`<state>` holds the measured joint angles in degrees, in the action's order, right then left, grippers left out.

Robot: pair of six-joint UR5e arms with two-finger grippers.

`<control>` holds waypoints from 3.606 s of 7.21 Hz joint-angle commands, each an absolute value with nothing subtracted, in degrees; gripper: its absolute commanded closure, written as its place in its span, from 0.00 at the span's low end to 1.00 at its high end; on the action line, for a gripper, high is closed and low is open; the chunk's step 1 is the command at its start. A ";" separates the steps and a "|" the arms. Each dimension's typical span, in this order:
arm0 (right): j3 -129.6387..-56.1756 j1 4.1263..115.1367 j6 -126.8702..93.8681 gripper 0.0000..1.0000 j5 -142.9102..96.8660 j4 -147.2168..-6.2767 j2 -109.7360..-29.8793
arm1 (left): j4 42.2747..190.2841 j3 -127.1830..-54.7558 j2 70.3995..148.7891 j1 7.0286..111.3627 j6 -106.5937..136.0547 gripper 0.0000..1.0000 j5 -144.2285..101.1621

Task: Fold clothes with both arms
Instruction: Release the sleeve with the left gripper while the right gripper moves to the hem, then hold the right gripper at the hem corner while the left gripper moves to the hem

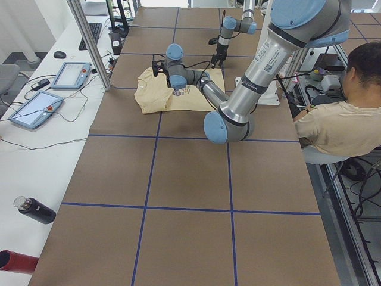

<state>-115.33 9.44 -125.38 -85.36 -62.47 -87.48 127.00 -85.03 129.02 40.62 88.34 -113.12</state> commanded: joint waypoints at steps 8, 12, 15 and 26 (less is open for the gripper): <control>-115.49 8.09 -125.60 0.13 -85.34 -62.84 -88.07 | 127.44 -85.08 128.85 40.61 89.03 0.14 -112.94; -115.93 7.74 -125.60 0.14 -85.34 -62.84 -88.15 | 127.53 -85.08 128.85 40.61 89.03 0.14 -112.85; -115.66 7.03 -125.60 0.14 -85.25 -62.84 -88.15 | 127.53 -85.08 128.85 40.61 89.12 0.14 -112.85; -116.28 7.38 -125.60 1.00 -85.43 -63.37 -88.33 | 127.70 -85.17 128.32 40.69 89.21 0.13 -112.85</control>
<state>-116.19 7.32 -125.60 -85.43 -63.36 -88.31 127.57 -85.10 128.63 40.69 89.18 -112.81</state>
